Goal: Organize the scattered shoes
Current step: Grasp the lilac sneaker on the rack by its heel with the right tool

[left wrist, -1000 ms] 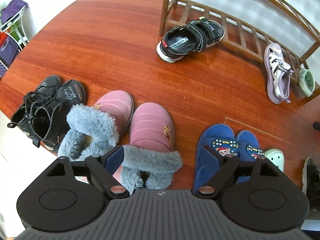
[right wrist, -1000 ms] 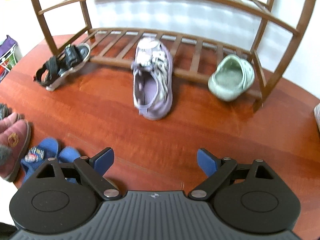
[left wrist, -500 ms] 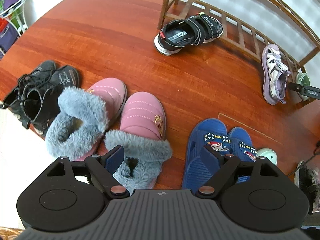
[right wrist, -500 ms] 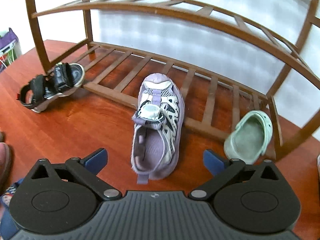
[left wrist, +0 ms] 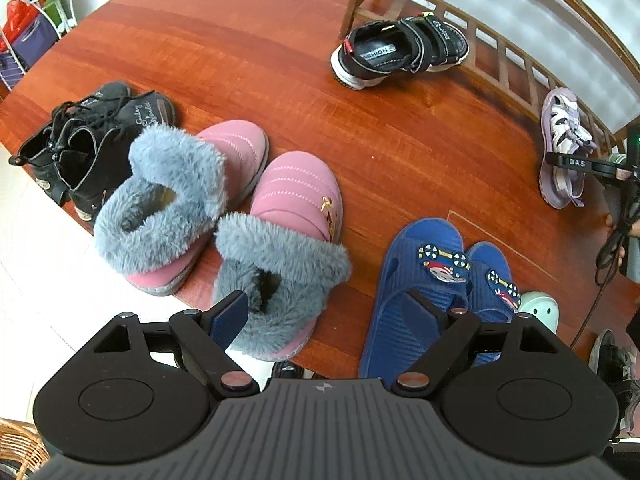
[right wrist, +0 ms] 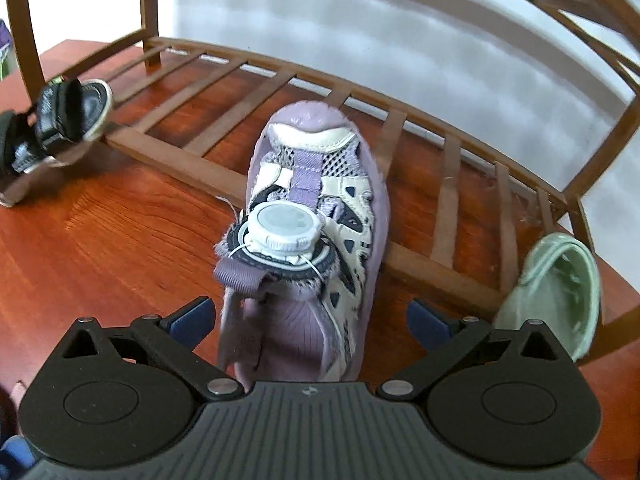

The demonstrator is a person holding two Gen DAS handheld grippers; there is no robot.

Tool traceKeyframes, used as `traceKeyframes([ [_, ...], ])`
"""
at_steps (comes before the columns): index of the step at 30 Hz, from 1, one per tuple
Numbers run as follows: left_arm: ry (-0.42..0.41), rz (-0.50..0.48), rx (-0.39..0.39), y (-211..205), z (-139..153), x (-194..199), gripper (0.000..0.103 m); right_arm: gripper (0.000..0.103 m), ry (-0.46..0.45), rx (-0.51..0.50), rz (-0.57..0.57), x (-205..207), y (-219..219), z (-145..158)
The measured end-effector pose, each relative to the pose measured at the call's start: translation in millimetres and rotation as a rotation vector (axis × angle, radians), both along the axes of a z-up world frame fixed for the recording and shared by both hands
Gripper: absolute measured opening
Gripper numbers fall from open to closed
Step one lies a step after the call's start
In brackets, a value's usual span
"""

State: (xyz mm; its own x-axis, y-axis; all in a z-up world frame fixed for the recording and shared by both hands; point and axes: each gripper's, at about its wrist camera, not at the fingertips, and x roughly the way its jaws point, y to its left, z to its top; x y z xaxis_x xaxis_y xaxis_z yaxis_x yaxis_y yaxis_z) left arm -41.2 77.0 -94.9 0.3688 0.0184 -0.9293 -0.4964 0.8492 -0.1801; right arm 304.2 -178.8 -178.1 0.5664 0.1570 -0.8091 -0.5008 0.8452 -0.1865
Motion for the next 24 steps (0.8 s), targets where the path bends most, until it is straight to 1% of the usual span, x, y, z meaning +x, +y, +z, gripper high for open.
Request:
traceKeyframes([
  [5, 0.015, -0.009, -0.005, -2, -3, 1, 0.085, 0.101, -0.008, -0.006, 0.008, 3, 6, -9],
  [7, 0.020, -0.012, -0.006, -3, -4, 1, 0.085, 0.090, -0.007, -0.002, 0.008, 4, 6, -11],
  [8, 0.022, -0.014, -0.007, -3, -4, 1, 0.085, 0.090, -0.011, 0.002, 0.004, 5, 5, -12],
  [11, 0.028, -0.022, -0.010, -3, -5, 2, 0.085, 0.083, -0.021, 0.012, -0.003, 6, 3, -11],
  [18, 0.011, -0.046, -0.001, -3, -1, 9, 0.085, 0.080, 0.019, 0.058, -0.022, 7, -8, -8],
  [24, -0.009, -0.105, -0.005, -8, -1, 21, 0.085, 0.079, 0.061, 0.082, -0.038, -10, -26, 7],
])
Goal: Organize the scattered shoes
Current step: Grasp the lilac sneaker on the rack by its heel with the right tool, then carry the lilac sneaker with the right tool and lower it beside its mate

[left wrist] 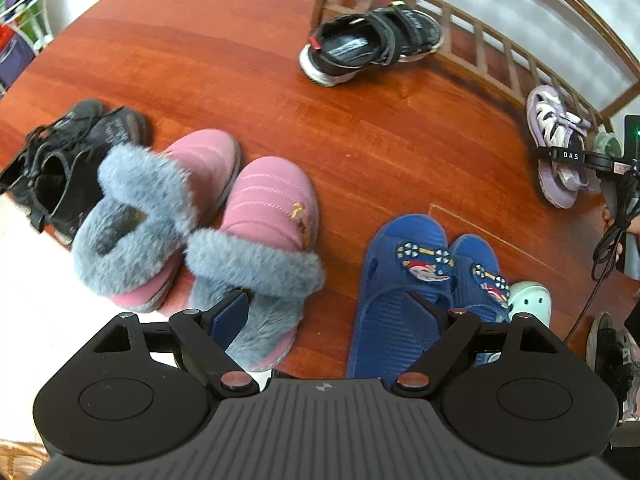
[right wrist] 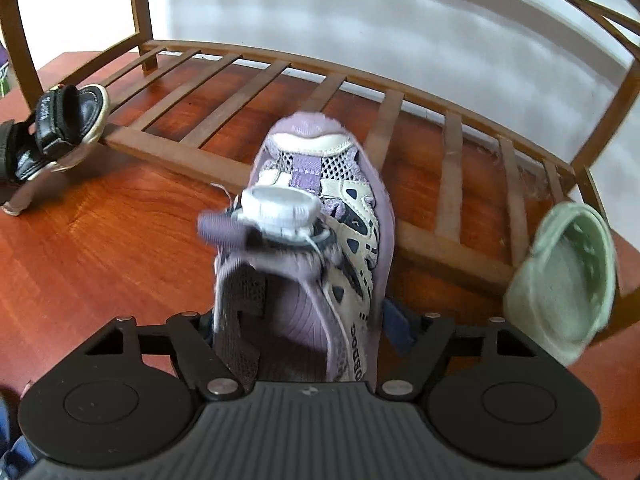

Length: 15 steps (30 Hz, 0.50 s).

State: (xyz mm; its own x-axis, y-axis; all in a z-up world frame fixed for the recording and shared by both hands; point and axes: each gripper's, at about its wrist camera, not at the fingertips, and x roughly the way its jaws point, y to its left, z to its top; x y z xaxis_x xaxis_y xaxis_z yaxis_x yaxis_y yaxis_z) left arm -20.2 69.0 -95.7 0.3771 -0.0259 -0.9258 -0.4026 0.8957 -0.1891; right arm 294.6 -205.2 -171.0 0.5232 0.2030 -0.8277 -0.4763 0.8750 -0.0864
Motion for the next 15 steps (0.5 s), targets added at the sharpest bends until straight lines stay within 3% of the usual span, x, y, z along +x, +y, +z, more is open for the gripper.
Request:
traceKeyframes([
  [15, -0.062, -0.206, -0.007, -18, 3, 42, 0.085, 0.079, 0.048, 0.090, -0.107, -83, -66, 47],
])
